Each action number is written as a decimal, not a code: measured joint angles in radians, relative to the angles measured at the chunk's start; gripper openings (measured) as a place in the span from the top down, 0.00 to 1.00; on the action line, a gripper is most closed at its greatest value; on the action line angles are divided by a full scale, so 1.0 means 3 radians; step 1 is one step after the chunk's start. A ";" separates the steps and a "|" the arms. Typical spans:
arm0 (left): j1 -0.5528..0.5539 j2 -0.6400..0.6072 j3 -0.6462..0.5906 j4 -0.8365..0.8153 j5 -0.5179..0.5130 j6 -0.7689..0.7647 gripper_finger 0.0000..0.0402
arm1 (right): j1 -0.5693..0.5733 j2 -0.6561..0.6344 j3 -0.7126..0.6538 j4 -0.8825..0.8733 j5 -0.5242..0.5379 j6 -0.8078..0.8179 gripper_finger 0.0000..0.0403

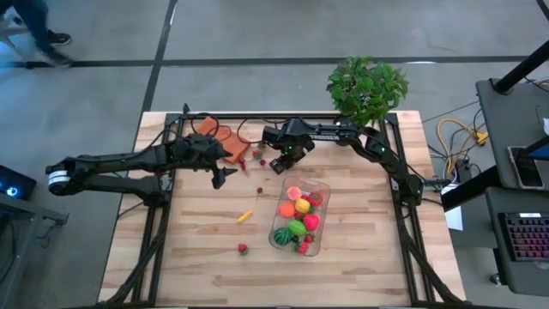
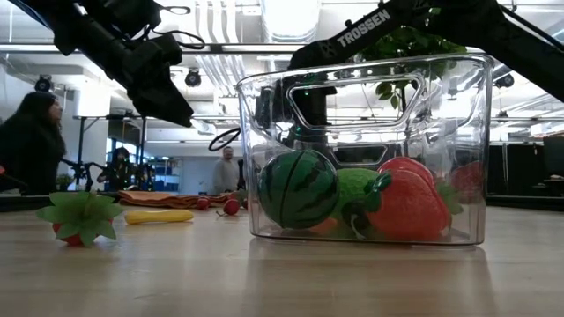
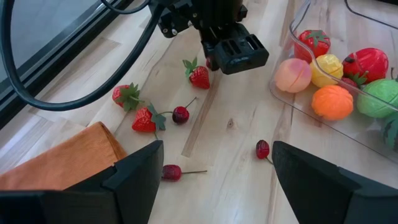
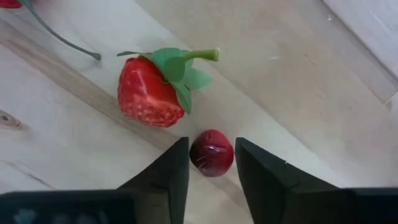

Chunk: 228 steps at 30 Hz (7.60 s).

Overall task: Pick and placing Produce into tupperware
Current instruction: Put the cherry into the transparent bin, then put the strawberry into the transparent bin

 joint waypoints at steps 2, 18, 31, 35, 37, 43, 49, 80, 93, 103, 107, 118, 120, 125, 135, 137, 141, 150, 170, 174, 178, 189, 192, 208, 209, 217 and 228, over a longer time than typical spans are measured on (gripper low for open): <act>0.0000 0.0000 -0.0001 0.0000 0.0000 0.0000 0.29 | 0.0001 0.0000 0.0000 0.0001 -0.0003 0.0013 0.72; 0.0000 -0.0004 0.0000 0.0000 -0.0025 0.0001 0.29 | 0.0010 -0.0245 0.0002 0.0036 -0.0020 0.0317 0.81; 0.0000 -0.0005 -0.0003 -0.0001 -0.0023 0.0003 0.29 | 0.0518 -0.1216 0.0404 -0.0141 -0.0119 0.0656 0.80; 0.0001 -0.0006 -0.0005 0.0003 -0.0022 0.0003 0.29 | 0.0850 -0.1334 0.0374 -0.0442 -0.0169 0.1031 0.80; 0.0000 -0.0006 -0.0006 0.0002 -0.0020 0.0003 0.29 | 0.1010 -0.1330 0.0336 -0.0482 -0.0235 0.1176 0.80; 0.0000 0.0011 -0.0006 0.0054 -0.0013 0.0015 0.29 | 0.1376 -0.1090 0.0306 -0.0532 -0.0264 0.1425 0.75; 0.0001 0.0067 -0.0009 0.0051 0.0035 -0.0001 0.29 | 0.1446 -0.0963 0.0295 -0.0542 -0.0174 0.1633 0.58; 0.0001 0.2252 0.0427 0.2016 0.0554 0.1045 0.29 | 0.1375 -0.1744 0.0559 -0.0786 0.1745 0.2120 0.26; 0.0024 0.3070 0.1453 0.1196 0.0187 0.0600 0.29 | 0.1411 -0.1755 0.0558 -0.0841 0.1746 0.2028 0.27; 0.0041 0.3231 0.1593 0.1033 0.0132 0.0350 0.29 | 0.1411 -0.1755 0.0557 -0.0961 0.1870 0.1993 0.29; 0.0060 0.3288 0.1597 0.1050 0.0126 0.0350 0.29 | 0.1411 -0.1755 0.0557 -0.0960 0.1917 0.1994 0.29; 0.0066 0.3402 0.1684 0.1138 0.0119 0.0343 0.29 | 0.1411 -0.1755 0.0557 -0.0961 0.1918 0.1942 0.30; 0.0069 0.3408 0.1715 0.1140 0.0100 0.0343 0.29 | 0.1411 -0.1755 0.0556 -0.0961 0.1918 0.1940 0.30; 0.0069 0.3503 0.1760 0.1097 0.0084 0.0343 0.30 | 0.1411 -0.1755 0.0556 -0.0971 0.1918 0.1936 0.30; 0.0069 0.3592 0.1836 0.1000 0.0045 0.0334 0.46 | 0.1411 -0.1755 0.0556 -0.1096 0.1917 0.1933 0.31; 0.0069 0.3592 0.1832 0.1035 0.0038 0.0334 0.49 | 0.1411 -0.1755 0.0556 -0.1113 0.1917 0.1932 0.31; 0.0070 0.3592 0.1827 0.1043 0.0023 0.0345 0.56 | 0.1411 -0.1755 0.0556 -0.1124 0.1917 0.1932 0.31; 0.0068 0.3526 0.1822 0.0996 0.0000 0.0346 0.72 | 0.1411 -0.1755 0.0556 -0.1135 0.1918 0.1932 0.32; -0.0533 0.2031 0.1775 0.0897 0.0827 0.0525 0.68 | 0.1411 -0.1766 0.0559 -0.1136 0.2040 0.1923 0.34; -0.0788 0.2244 0.1770 0.0895 0.0825 0.0551 0.68 | 0.1443 -0.1798 0.0632 -0.1136 0.2156 0.2070 0.34; -0.0967 0.2448 0.1770 0.0899 0.0736 0.0532 0.68 | 0.1518 -0.1818 0.0763 -0.1135 0.2292 0.2131 0.32; -0.1078 0.2637 0.1765 0.0901 0.0515 0.0173 0.45 | 0.1671 -0.1864 0.0886 -0.1136 0.2360 0.2537 0.24; -0.1073 0.2602 0.1765 0.0889 0.0502 0.0175 0.35 | 0.1682 -0.1864 0.0879 -0.1137 0.2357 0.2576 0.22; -0.1097 0.1518 0.1278 -0.0426 -0.0050 0.0871 0.23 | 0.1681 -0.1864 0.0828 -0.1434 0.2326 0.2817 0.19; -0.1100 0.1434 0.1167 -0.0402 -0.0050 0.0943 0.23 | 0.1681 -0.1864 0.0822 -0.1440 0.2326 0.2816 0.19; -0.1276 0.0740 0.0391 -0.0439 0.0047 0.0822 0.23 | 0.1680 -0.1864 0.0797 -0.1455 0.2325 0.2587 0.20; -0.2387 0.0731 0.0222 0.0046 -0.0242 0.0483 0.23 | 0.1694 -0.1864 0.0785 -0.1499 0.2060 0.1937 0.21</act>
